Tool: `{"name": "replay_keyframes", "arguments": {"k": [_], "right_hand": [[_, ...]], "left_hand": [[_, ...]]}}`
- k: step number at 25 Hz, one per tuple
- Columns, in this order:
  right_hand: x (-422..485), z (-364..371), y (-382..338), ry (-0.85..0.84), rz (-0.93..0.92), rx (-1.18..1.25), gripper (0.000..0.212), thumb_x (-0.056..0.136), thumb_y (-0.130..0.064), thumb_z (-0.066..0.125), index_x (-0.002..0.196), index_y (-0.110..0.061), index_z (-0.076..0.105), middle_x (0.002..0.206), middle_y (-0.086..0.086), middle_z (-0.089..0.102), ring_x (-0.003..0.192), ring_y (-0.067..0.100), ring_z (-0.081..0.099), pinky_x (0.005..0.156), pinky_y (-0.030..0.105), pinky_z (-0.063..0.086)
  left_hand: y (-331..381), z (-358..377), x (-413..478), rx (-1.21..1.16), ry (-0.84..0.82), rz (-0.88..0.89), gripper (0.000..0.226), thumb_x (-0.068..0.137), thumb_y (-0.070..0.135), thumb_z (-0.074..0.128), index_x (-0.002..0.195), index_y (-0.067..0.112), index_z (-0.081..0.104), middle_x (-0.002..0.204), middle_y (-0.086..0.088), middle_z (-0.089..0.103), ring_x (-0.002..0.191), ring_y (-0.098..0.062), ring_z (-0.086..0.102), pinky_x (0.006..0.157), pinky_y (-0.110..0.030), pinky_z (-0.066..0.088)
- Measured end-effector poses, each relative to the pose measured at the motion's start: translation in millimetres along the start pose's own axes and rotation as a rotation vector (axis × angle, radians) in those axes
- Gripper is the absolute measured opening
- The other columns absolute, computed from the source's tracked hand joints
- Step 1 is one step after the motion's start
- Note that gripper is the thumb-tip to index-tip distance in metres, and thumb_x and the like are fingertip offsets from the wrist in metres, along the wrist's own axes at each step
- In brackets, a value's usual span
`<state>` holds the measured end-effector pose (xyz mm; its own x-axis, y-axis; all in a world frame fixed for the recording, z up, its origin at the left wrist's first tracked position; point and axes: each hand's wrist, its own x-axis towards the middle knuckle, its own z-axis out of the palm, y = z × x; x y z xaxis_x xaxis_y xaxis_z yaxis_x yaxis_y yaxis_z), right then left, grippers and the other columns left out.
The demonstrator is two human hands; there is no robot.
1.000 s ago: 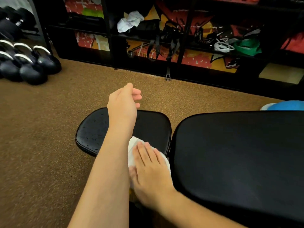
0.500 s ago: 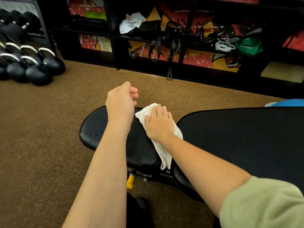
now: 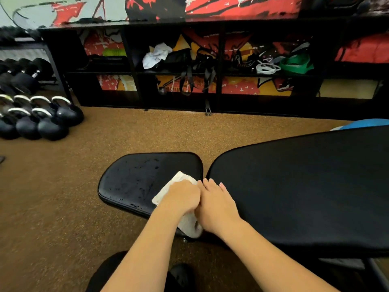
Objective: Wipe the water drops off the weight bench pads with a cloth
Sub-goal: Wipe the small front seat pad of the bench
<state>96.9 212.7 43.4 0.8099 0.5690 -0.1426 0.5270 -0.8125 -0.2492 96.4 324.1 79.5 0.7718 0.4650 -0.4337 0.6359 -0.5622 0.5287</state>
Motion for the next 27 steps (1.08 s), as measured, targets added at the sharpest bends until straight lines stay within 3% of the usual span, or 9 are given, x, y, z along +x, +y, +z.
{"name": "replay_keyframes", "arguments": {"k": [2,4,6,11,16,19,22,24,27], "right_hand": [[-10.6,-14.2,16.1,0.127,0.045,0.015,0.064,0.09,-0.041,0.017,0.137,-0.014,0.053,0.137,0.005,0.054,0.135,0.026,0.043,0.117,0.042,0.03],[-12.2,-24.1,32.9,0.173,0.06,0.022,0.046,0.095,-0.037,0.031,0.123,-0.015,0.061,0.125,0.004,0.06,0.126,0.026,0.05,0.112,0.04,0.035],[-13.9,-32.3,43.9,0.152,0.041,-0.038,0.036,0.1,-0.035,0.041,0.124,-0.017,0.061,0.128,0.004,0.06,0.128,0.025,0.049,0.113,0.04,0.034],[-39.6,-30.1,61.3,0.069,0.012,-0.185,0.049,0.105,-0.043,0.037,0.147,-0.02,0.047,0.155,0.01,0.043,0.149,0.031,0.029,0.123,0.048,0.022],[-62.4,-3.0,66.2,0.056,0.03,-0.325,0.068,0.095,-0.045,0.02,0.138,-0.015,0.063,0.146,0.021,0.055,0.139,0.043,0.047,0.112,0.061,0.037],[-62.5,-1.7,63.6,0.078,0.016,-0.331,0.069,0.095,-0.044,0.018,0.138,-0.013,0.063,0.146,0.023,0.055,0.138,0.045,0.047,0.112,0.063,0.037],[-62.0,0.2,64.5,0.102,0.004,-0.337,0.069,0.094,-0.044,0.019,0.139,-0.013,0.061,0.148,0.022,0.053,0.139,0.044,0.045,0.113,0.063,0.035],[-60.2,0.8,64.5,0.11,0.016,-0.318,0.065,0.094,-0.045,0.024,0.138,-0.014,0.061,0.148,0.022,0.053,0.14,0.044,0.044,0.113,0.063,0.034],[-56.7,-1.0,63.3,0.126,0.017,-0.284,0.066,0.095,-0.047,0.024,0.146,-0.017,0.052,0.157,0.02,0.043,0.147,0.042,0.034,0.119,0.061,0.025]], "left_hand": [[-0.1,24.3,8.8,-0.011,0.047,-0.073,0.043,0.108,0.02,0.036,0.145,0.002,0.051,0.153,-0.023,0.045,0.143,-0.039,0.039,0.12,-0.048,0.028],[1.0,38.9,7.1,0.161,0.057,-0.068,0.072,0.108,0.042,0.037,0.161,-0.003,0.018,0.169,-0.03,0.01,0.158,-0.043,0.006,0.127,-0.054,0.009],[1.7,52.7,11.8,0.298,0.102,0.015,0.089,0.106,0.055,0.034,0.163,-0.004,-0.003,0.17,-0.031,-0.008,0.158,-0.045,-0.012,0.126,-0.058,-0.004],[-14.6,45.7,53.2,0.47,0.287,0.278,0.08,0.104,0.062,0.029,0.16,0.006,0.019,0.169,-0.022,0.016,0.157,-0.039,0.008,0.125,-0.053,0.011],[-42.3,9.8,71.8,0.704,0.144,0.499,0.084,0.103,0.066,0.016,0.167,0.015,-0.002,0.176,-0.012,-0.003,0.162,-0.025,-0.007,0.13,-0.044,0.0],[-63.6,7.0,48.6,0.725,0.06,0.604,0.08,0.106,0.061,0.016,0.167,0.015,-0.007,0.175,-0.007,-0.01,0.162,-0.022,-0.012,0.13,-0.041,-0.007],[-92.6,13.9,20.4,0.674,0.147,0.728,0.085,0.104,0.064,0.006,0.166,0.008,0.019,0.173,-0.009,0.017,0.161,-0.029,0.017,0.126,-0.038,0.004],[-109.2,18.5,19.7,0.634,0.216,0.73,0.089,0.104,0.064,-0.001,0.16,0.007,0.038,0.166,-0.011,0.038,0.154,-0.031,0.037,0.123,-0.04,0.016],[-104.6,15.3,45.5,0.616,0.239,0.593,0.084,0.101,0.062,-0.001,0.165,0.016,0.028,0.17,-0.004,0.031,0.158,-0.02,0.023,0.127,-0.043,0.02]]}}
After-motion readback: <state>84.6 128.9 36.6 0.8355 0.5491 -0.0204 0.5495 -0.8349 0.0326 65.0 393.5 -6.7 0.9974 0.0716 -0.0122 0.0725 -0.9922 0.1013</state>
